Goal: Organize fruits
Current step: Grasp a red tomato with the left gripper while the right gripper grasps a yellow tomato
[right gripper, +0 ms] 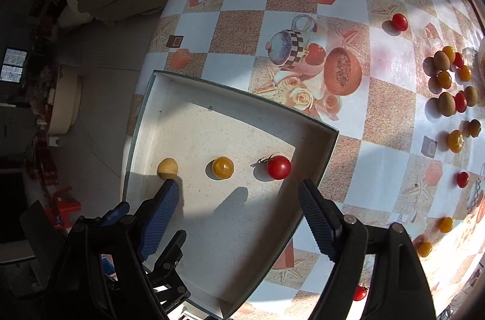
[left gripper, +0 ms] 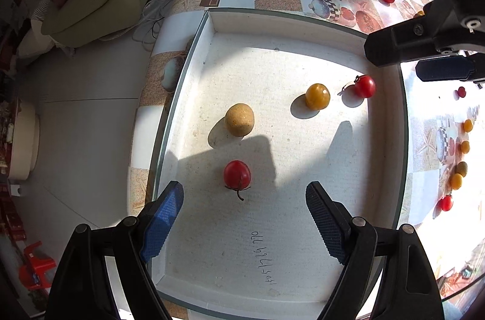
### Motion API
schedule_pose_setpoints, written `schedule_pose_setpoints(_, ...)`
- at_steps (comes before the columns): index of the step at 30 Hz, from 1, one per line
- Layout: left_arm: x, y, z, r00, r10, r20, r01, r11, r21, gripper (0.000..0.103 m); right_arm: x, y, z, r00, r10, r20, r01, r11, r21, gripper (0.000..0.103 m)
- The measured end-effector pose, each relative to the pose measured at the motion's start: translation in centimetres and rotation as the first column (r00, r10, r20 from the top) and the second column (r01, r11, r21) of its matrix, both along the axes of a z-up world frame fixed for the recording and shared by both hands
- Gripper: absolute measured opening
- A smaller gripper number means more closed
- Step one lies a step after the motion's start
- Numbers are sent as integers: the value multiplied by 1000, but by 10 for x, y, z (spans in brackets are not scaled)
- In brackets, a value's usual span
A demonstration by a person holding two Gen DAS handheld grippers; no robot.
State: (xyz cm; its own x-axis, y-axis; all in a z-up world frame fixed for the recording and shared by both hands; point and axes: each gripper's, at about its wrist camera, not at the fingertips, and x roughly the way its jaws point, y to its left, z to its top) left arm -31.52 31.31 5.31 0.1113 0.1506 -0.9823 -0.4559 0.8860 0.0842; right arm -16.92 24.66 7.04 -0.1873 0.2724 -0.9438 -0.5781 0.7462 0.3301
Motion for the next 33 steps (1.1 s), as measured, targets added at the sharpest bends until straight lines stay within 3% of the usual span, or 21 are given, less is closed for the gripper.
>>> schedule_pose_setpoints(8,39,-37,25,993,-116,37,115,993,17,84,27,-89,2,987,-158,16,159,987,-38,83)
schedule_pose_setpoints(19,79,-86,46,962,-264,71,264,964,5,84,33,-194,-3,947,-320,33,322,943,-86,83)
schedule_pose_setpoints(27,103,-120,34,945,-323,54,325,945,-42,84,18,-274,-27,904,-427,16,423,891,-163,83)
schedule_pose_setpoints(33,115,-156,18,918,-395,29,396,915,-80,84,6,-307,-39,887,-462,7,454,868,-200,83)
